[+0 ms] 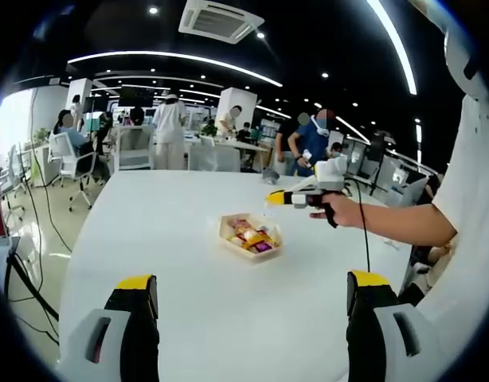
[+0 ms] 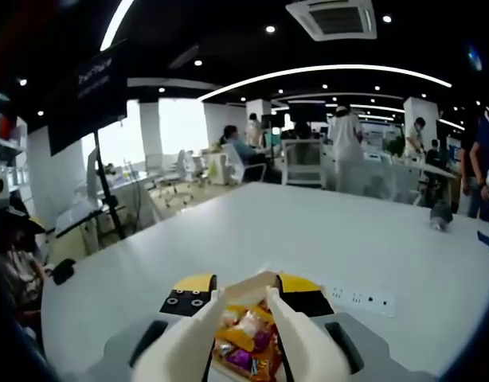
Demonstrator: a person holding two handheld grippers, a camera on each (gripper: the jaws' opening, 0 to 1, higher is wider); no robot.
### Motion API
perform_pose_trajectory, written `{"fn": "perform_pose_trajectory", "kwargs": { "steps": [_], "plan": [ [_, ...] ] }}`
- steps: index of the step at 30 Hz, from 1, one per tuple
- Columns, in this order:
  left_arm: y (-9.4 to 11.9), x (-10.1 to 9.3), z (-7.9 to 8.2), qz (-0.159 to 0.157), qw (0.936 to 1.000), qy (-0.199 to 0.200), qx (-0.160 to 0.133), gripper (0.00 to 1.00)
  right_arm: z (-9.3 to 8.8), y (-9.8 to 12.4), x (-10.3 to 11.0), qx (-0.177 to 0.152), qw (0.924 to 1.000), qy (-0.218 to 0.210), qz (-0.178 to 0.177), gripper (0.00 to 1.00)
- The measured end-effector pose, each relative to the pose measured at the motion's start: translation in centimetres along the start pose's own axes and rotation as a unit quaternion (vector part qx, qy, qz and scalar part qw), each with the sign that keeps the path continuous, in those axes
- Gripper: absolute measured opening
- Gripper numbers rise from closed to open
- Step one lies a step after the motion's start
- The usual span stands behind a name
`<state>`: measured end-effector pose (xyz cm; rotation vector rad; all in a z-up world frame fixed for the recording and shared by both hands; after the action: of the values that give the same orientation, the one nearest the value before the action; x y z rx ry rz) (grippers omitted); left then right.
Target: Place the target food into the container with the food tongs after gripping and lifting it, then release it inside without dropping or visibly crushing the food.
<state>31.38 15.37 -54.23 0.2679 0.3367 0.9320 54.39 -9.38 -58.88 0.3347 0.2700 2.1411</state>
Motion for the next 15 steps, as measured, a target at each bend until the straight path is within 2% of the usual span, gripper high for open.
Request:
{"fn": "perform_pose_trajectory", "kwargs": {
  "steps": [6, 15],
  "plan": [
    [0.3, -0.3, 0.1, -0.001, 1.0, 0.0, -0.006, 0.99, 0.3, 0.6, 0.3, -0.002, 1.0, 0.004, 0.0, 0.29],
    [0.4, -1.4, 0.5, -0.015, 0.9997, -0.005, -0.019, 0.99, 0.1, 4.1, 0.4, -0.004, 0.9998, 0.0, -0.019, 0.3]
  ]
}}
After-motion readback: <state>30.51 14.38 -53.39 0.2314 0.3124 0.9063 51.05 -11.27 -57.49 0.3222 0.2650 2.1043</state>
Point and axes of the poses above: the point that each gripper's makers call its tool centre point, and the gripper's own axes: y roughly backward along the fingers, x roughly to its left, z roughly out of its top, the point moved 2 cm from there along y, roughly backward along the fingers, and after that the axes turned 4 degrees about -y, right-handed, at the moved point
